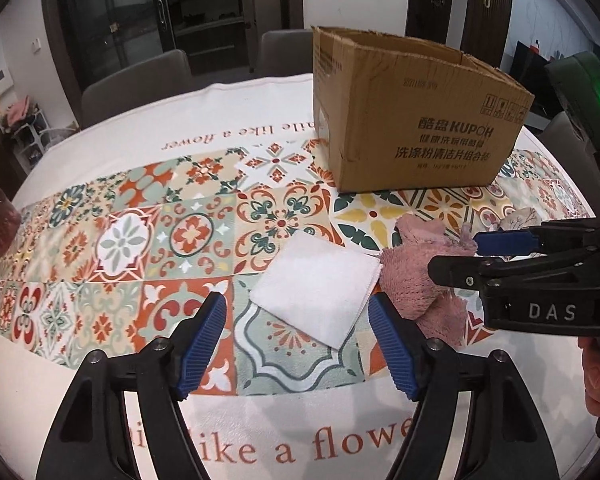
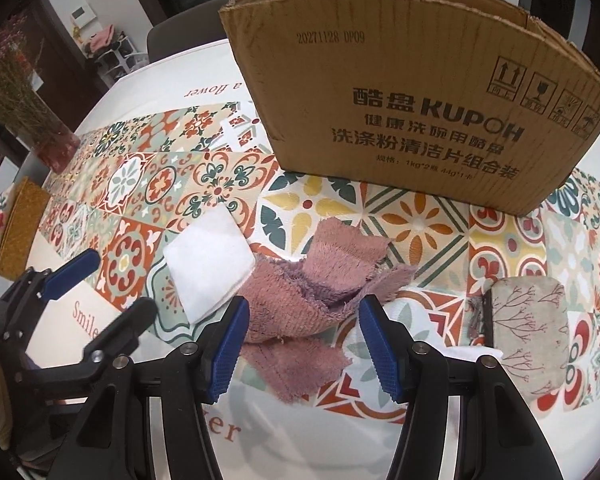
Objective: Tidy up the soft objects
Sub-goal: 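Move both open tools toward the white cloth and pink towel, then grasp the white cloth with the left tool while the right tool grasps the pink towel, then lift and carry the white cloth and pink towel with both tools over the box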
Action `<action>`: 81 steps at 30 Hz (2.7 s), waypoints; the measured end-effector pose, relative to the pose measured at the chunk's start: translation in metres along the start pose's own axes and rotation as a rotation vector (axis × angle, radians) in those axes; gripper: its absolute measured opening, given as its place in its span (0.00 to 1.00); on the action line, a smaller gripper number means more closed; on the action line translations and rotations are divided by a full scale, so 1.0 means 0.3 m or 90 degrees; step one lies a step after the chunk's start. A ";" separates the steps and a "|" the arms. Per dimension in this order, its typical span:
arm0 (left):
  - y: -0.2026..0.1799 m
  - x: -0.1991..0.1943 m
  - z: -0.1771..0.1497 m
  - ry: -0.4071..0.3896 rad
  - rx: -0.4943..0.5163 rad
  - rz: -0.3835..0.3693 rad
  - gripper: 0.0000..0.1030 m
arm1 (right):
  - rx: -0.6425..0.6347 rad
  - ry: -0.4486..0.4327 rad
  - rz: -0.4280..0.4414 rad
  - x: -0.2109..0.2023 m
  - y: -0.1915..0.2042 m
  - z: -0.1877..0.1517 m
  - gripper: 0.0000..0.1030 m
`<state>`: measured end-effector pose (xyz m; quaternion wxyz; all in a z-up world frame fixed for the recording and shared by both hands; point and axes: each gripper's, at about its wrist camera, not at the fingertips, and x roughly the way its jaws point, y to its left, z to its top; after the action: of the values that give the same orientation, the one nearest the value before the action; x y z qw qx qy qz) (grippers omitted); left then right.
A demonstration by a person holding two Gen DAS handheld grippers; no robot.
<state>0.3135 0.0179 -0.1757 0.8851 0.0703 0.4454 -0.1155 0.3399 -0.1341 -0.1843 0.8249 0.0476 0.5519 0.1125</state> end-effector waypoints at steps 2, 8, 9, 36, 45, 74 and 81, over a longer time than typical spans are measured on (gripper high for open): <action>-0.001 0.024 0.006 0.008 0.000 -0.004 0.71 | 0.004 0.006 0.004 0.013 -0.003 0.003 0.56; -0.016 0.083 0.014 0.024 0.016 -0.008 0.72 | 0.011 0.020 0.003 0.043 -0.016 0.001 0.56; -0.019 0.090 0.015 0.025 0.019 -0.009 0.72 | 0.013 0.022 0.003 0.046 -0.019 0.001 0.56; -0.028 0.245 -0.003 0.064 0.001 -0.011 0.62 | 0.019 0.021 0.013 0.113 -0.026 -0.009 0.56; -0.006 0.220 -0.009 0.045 -0.013 -0.003 0.13 | -0.003 0.010 0.017 0.103 0.002 -0.015 0.37; -0.083 -0.108 0.079 -0.064 -0.059 -0.022 0.12 | 0.032 -0.115 0.067 -0.201 -0.037 -0.017 0.17; -0.121 -0.182 0.119 -0.100 -0.050 -0.028 0.12 | 0.041 -0.150 0.075 -0.286 -0.063 -0.017 0.17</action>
<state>0.2999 -0.0176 -0.1112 0.9165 0.0162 0.3805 -0.1224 0.3063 -0.1731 -0.1130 0.8741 0.1194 0.4507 0.1364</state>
